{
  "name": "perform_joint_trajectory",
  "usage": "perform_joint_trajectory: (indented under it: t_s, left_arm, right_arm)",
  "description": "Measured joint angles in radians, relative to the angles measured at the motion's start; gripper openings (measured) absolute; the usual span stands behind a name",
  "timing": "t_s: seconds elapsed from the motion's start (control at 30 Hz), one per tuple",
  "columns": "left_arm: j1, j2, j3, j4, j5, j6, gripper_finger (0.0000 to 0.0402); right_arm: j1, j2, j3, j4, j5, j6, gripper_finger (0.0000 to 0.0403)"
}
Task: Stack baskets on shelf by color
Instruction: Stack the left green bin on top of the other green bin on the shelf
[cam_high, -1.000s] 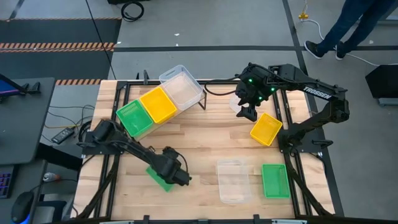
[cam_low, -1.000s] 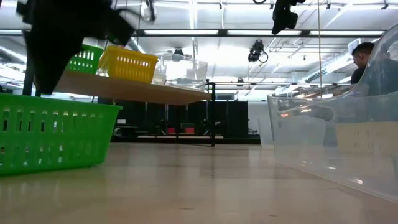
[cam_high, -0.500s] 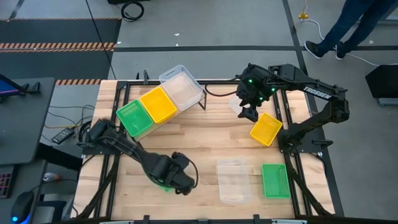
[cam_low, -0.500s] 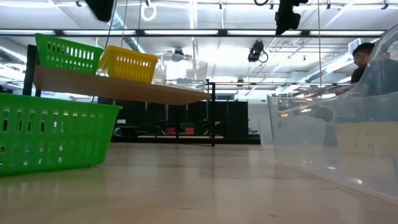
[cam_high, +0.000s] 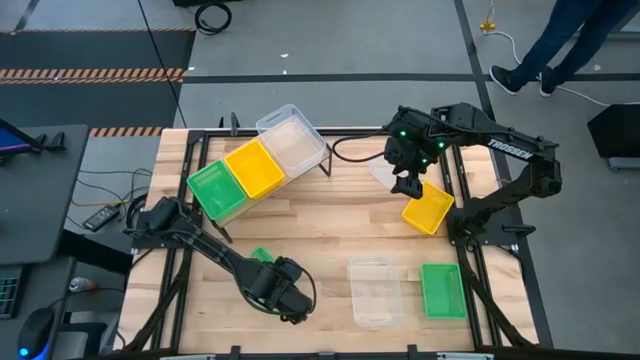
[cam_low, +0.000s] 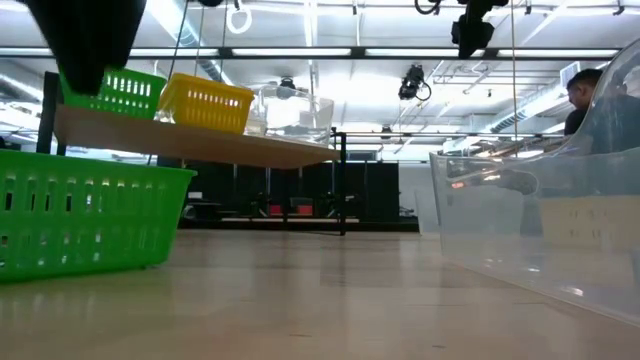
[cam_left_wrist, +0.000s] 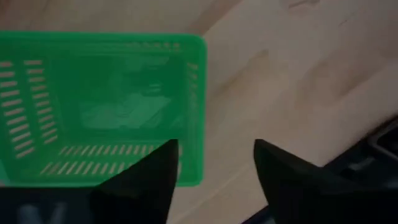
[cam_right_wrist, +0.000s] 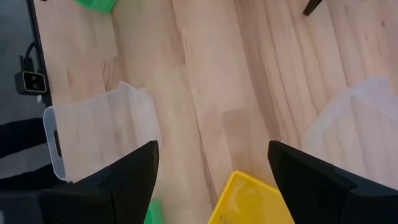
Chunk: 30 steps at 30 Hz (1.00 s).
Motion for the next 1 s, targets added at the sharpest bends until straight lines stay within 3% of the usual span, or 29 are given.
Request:
perform_joint_trajectory:
  t_s: [0.17,0.3,0.47,0.7,0.83,1.0]
  left_arm:
    - [0.0,0.068,0.0,0.005,0.062,0.048,0.0249]
    - [0.001,0.114,0.0,0.004,0.064,0.076,0.0243]
    - [0.011,0.162,0.0,0.046,0.07,0.09,0.0178]
    - [0.012,0.173,0.001,0.06,0.057,0.109,0.0016]
    - [0.013,0.172,0.038,-0.021,0.068,0.119,0.0009]
    - [0.012,0.163,0.189,-0.202,0.032,0.133,0.0006]
  right_arm:
    - [0.0,0.0,0.0,-0.007,0.0,-0.001,0.0307]
    - [0.0,0.0,0.0,-0.008,0.0,-0.001,0.0307]
    - [0.0,0.0,0.0,-0.008,0.0,-0.001,0.0307]
    - [0.0,0.0,0.0,-0.009,0.0,0.018,0.0307]
    - [0.0,0.0,0.0,-0.01,0.0,0.025,0.0307]
    - [0.0,0.0,0.0,-0.005,0.0,0.02,0.0307]
